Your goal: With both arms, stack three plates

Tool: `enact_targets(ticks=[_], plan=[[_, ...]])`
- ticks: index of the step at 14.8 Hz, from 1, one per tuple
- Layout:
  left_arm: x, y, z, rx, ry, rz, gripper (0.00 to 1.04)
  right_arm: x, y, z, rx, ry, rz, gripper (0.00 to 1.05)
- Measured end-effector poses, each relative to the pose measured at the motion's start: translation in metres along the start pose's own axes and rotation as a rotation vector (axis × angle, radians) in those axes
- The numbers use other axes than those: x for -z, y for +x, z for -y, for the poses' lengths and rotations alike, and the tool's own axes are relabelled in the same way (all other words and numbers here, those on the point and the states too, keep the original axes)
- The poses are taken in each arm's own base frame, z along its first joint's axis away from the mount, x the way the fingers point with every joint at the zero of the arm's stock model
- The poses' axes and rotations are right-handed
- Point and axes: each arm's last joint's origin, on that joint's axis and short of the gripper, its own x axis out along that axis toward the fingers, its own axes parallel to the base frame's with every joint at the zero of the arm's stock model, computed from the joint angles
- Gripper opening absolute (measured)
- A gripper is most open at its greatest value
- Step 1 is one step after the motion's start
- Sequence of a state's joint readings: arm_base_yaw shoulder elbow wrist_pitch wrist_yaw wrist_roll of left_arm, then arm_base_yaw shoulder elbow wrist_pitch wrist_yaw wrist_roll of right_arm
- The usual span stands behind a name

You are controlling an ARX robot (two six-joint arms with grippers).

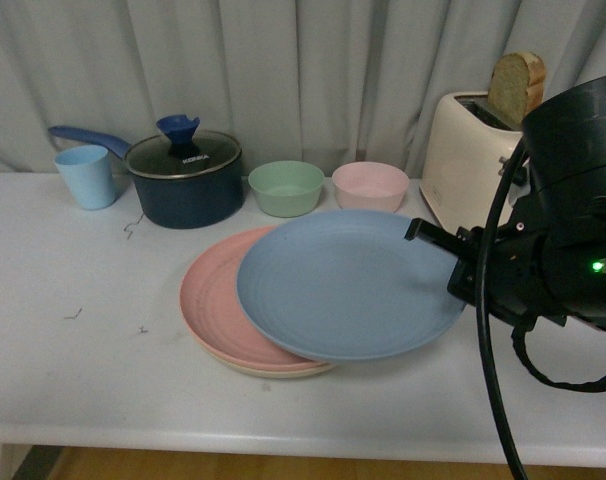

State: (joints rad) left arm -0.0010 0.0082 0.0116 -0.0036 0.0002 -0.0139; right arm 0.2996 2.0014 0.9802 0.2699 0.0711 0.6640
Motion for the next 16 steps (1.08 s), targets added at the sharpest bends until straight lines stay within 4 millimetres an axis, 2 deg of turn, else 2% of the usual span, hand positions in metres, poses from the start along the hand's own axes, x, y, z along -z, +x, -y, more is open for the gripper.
enact_targets(ticks=[2,5,10,12,16], plan=[[0.000,0.000,0.000,0.000,0.000,0.000,0.98,0.006,0.006,-0.020,0.007,-0.013,-0.023,0.03],[0.000,0.000,0.000,0.000,0.000,0.000,0.98,0.003,0.007,-0.049,-0.014,-0.032,-0.008,0.03],[0.000,0.000,0.000,0.000,0.000,0.000,0.98,0.006,0.012,-0.057,0.002,-0.045,-0.009,0.03],[0.000,0.000,0.000,0.000,0.000,0.000,0.98,0.009,0.020,-0.057,0.042,-0.048,-0.034,0.03],[0.000,0.000,0.000,0.000,0.000,0.000,0.98,0.003,0.025,-0.063,0.039,-0.039,-0.034,0.03]])
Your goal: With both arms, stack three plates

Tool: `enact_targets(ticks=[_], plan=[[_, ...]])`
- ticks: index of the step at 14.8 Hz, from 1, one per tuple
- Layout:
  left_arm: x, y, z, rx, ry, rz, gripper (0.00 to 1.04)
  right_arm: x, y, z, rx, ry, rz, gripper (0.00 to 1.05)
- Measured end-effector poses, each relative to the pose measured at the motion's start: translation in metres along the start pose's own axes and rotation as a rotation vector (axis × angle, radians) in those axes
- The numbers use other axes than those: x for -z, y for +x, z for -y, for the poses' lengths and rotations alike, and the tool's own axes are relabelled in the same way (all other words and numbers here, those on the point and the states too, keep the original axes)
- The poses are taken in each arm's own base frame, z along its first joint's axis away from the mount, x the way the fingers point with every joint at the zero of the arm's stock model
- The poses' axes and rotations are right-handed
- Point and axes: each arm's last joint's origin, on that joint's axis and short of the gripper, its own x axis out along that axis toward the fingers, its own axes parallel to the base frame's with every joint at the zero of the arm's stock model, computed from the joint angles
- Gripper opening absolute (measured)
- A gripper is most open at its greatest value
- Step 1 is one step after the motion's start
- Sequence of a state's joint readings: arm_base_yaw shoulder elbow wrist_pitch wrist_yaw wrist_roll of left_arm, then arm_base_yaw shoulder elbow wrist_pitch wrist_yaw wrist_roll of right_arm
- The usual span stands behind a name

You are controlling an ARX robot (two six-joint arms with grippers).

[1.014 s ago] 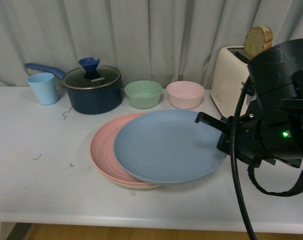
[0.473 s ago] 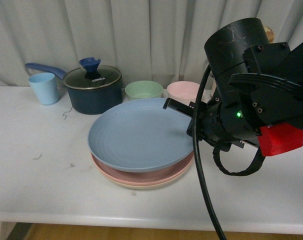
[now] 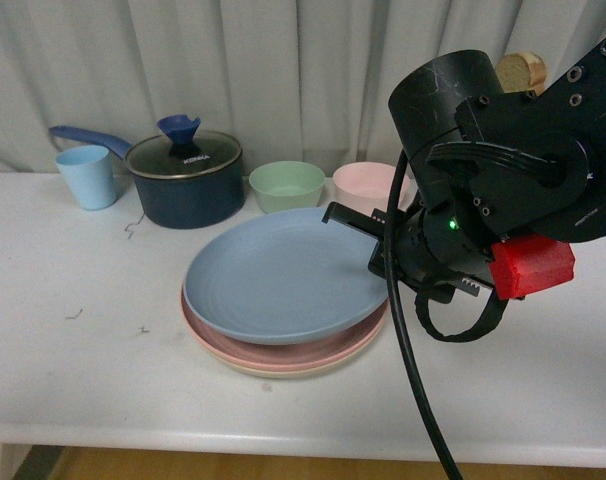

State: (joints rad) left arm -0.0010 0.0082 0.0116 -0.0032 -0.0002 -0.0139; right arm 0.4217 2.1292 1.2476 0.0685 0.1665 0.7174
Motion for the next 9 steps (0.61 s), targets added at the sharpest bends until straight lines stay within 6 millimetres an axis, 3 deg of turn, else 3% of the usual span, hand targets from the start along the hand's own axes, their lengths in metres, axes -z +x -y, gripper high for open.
enact_targets(ticks=[1,5,7,9], plan=[[0.000,0.000,0.000,0.000,0.000,0.000,0.98,0.002,0.001,-0.002,-0.022,-0.002,-0.009,0.07],[0.000,0.000,0.000,0.000,0.000,0.000,0.98,0.007,0.000,-0.002,-0.060,-0.009,-0.033,0.56],[0.000,0.000,0.000,0.000,0.000,0.000,0.98,0.011,-0.010,0.003,-0.097,-0.005,-0.027,0.78],[0.000,0.000,0.000,0.000,0.000,0.000,0.98,0.009,-0.033,0.005,-0.192,0.005,0.005,1.00]])
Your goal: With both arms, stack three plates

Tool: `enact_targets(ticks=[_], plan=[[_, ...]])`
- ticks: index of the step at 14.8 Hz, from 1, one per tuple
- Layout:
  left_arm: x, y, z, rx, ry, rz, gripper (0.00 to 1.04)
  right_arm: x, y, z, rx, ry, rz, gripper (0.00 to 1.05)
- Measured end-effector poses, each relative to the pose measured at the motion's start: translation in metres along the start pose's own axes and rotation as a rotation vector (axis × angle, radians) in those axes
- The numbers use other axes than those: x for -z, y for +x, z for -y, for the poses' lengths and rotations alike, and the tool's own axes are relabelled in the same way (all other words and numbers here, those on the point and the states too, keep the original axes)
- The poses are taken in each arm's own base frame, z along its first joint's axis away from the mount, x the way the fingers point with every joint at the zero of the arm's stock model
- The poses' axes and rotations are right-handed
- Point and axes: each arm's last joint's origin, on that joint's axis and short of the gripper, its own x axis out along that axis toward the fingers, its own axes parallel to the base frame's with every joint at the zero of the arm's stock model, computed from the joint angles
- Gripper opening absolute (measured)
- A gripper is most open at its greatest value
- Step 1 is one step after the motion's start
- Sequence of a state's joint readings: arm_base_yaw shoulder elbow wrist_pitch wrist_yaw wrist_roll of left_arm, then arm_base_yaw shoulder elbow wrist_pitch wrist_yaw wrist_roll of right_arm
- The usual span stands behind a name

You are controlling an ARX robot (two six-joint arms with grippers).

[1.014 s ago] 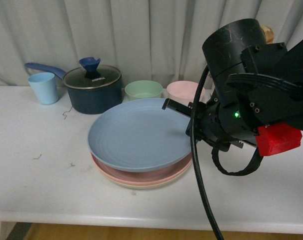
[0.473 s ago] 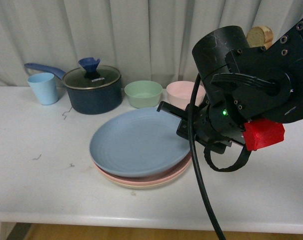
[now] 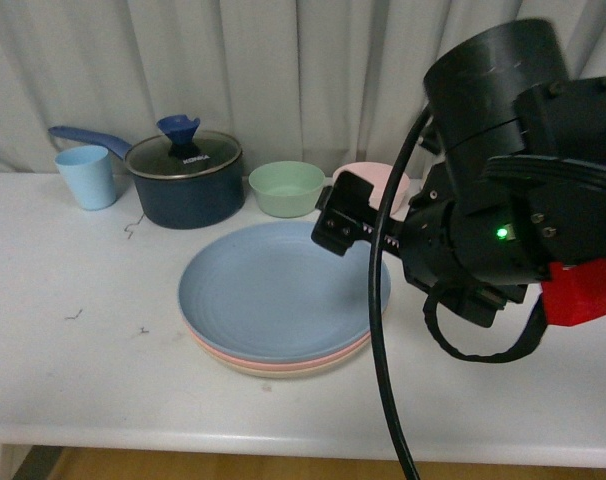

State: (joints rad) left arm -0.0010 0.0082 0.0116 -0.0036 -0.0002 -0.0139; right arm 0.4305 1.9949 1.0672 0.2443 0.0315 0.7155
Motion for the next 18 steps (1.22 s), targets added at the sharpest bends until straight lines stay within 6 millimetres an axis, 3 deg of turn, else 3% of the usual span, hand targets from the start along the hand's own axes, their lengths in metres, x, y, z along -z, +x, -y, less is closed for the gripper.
enact_targets(ticks=[2,3,4,6,8,11,14,16,18], plan=[[0.000,0.000,0.000,0.000,0.000,0.000,0.98,-0.013,-0.046,0.005,-0.030,0.026,0.093,0.98],[0.000,0.000,0.000,0.002,0.000,0.000,0.98,-0.021,-0.056,0.019,-0.031,-0.078,0.443,0.86],[0.000,0.000,0.000,-0.001,0.000,0.001,0.98,-0.014,-0.070,0.045,0.035,-0.188,0.578,0.75],[0.000,0.000,0.000,-0.004,0.000,-0.001,0.98,-0.004,-0.101,0.081,0.109,-0.349,0.691,0.56],[0.000,0.000,0.000,0.000,0.000,0.000,0.98,-0.006,-0.140,0.089,0.105,-0.446,0.807,0.36],[0.000,0.000,0.000,-0.001,0.000,0.000,0.98,0.040,-0.175,0.114,0.142,-0.518,0.701,0.01],[0.000,0.000,0.000,-0.001,0.000,0.000,0.98,0.067,-0.215,0.132,0.142,-0.519,0.688,0.02],[0.000,0.000,0.000,-0.001,0.000,0.000,0.98,0.066,-0.242,0.141,0.152,-0.505,0.771,0.02],[0.000,0.000,0.000,-0.001,0.000,0.000,0.98,0.069,-0.248,0.140,0.129,-0.514,0.775,0.02]])
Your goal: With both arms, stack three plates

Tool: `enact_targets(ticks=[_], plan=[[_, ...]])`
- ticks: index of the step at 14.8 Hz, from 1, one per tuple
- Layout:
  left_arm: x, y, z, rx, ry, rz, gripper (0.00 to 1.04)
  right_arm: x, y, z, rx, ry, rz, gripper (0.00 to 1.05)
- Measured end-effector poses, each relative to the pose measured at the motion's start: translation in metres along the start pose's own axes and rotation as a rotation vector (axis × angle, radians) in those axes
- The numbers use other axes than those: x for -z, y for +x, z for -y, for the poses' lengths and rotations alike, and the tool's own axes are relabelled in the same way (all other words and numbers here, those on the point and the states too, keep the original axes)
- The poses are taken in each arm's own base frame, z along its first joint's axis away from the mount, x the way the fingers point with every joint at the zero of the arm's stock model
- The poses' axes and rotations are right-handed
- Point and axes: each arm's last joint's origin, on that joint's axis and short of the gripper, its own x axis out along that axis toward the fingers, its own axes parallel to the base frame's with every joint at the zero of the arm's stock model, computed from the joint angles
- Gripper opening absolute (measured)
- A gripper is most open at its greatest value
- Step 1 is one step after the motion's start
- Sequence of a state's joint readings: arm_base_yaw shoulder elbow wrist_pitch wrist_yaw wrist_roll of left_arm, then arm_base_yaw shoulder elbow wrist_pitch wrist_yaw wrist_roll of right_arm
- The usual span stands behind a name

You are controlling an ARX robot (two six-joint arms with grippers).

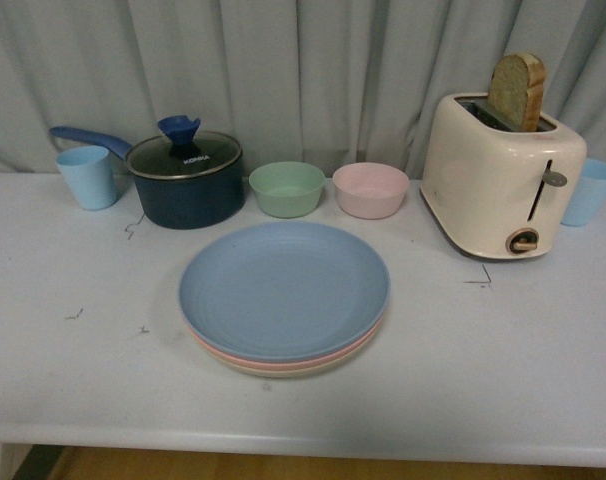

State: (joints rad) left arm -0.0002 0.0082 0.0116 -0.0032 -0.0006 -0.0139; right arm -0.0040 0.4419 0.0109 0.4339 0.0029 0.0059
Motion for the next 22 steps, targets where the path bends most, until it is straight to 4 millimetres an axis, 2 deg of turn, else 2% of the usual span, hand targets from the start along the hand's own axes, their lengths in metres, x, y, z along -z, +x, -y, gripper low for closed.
enact_targets(ticks=[11,12,13,18,19,20,21,22], plan=[[0.000,0.000,0.000,0.000,0.000,0.000,0.98,-0.001,-0.018,0.000,0.000,0.000,0.009,0.02],[0.000,0.000,0.000,0.001,0.000,0.000,0.98,0.005,-0.023,0.000,-0.001,0.000,-0.041,0.02],[0.000,0.000,0.000,0.001,0.000,0.000,0.98,0.001,-0.029,0.000,-0.003,-0.001,0.010,0.02],[0.000,0.000,0.000,0.000,0.000,0.000,0.98,0.002,-0.028,0.000,-0.003,-0.001,0.001,0.02],[0.000,0.000,0.000,0.000,0.000,0.000,0.98,0.002,-0.028,0.000,-0.003,-0.003,0.001,0.06],[0.000,0.000,0.000,0.000,0.000,0.000,0.98,0.002,-0.028,0.000,-0.003,-0.003,0.001,0.15],[0.000,0.000,0.000,0.000,0.000,0.000,0.98,0.002,-0.028,0.000,-0.003,-0.003,0.001,0.48],[0.000,0.000,0.000,0.000,0.000,0.000,0.98,0.002,-0.028,0.000,-0.003,-0.003,0.001,0.63]])
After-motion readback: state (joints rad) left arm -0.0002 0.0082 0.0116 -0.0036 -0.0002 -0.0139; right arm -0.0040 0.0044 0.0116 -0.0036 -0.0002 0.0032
